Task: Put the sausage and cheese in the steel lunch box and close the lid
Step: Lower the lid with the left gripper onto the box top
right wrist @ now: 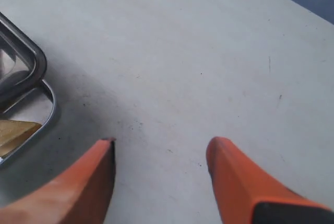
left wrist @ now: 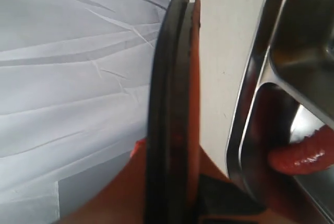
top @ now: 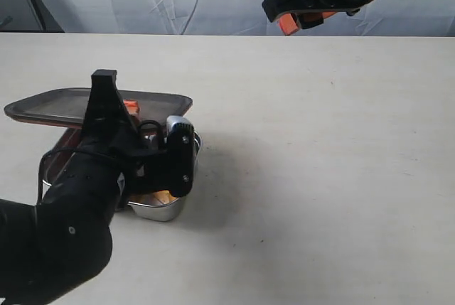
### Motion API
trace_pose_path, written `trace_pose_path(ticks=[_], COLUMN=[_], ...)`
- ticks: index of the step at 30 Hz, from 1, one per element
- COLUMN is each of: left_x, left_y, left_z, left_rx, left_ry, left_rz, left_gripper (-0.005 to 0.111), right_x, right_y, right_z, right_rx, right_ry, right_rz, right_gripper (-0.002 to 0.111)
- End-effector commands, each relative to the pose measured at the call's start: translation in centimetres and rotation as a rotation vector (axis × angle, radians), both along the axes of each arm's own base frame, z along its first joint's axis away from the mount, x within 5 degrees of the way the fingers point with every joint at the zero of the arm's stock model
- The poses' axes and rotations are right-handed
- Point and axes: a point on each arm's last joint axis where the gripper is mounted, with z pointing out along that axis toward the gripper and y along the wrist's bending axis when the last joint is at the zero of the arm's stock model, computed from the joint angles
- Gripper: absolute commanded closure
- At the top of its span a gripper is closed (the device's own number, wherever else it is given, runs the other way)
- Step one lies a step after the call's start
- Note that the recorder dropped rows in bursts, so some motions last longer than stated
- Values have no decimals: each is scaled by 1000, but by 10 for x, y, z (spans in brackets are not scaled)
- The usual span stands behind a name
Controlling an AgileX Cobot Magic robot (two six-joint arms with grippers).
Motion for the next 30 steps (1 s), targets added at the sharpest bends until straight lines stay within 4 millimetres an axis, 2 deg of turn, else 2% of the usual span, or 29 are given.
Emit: trace_pose_path(ticks=[1, 7, 11, 13, 17, 21, 25, 30], left_x=[0, 2, 0, -1, -3, -3, -2, -2], left_y=[-3, -5, -18, -24, -18, -18, -20, -29], left_z=[-9, -13, -12, -17, -33, -40, -40, -36], left_rx=[8, -8, 15, 34, 51, 19, -9, -42], left_ry=[1, -5, -57, -53, -1, 4, 17, 10], left_rz=[0, 21, 13, -1, 92, 121, 169, 148], left_gripper=[107, 107, 107, 107, 107, 107, 107, 107], right_x=[-1, -1, -1, -1, 0, 0, 0, 0], right_y=[-2, -2, -3, -3, -3, -3, -3, -3], right_z=[4, 4, 4, 4, 3, 3, 3, 3], right_rx=[1, 1, -1, -2, -6, -6, -6, -7], right_ry=[-7, -7, -10, -11, -9, -9, -9, -12], right_rz=[-3, -3, -3, -3, -3, -3, -3, -3], right_gripper=[55, 55, 55, 55, 55, 55, 55, 55])
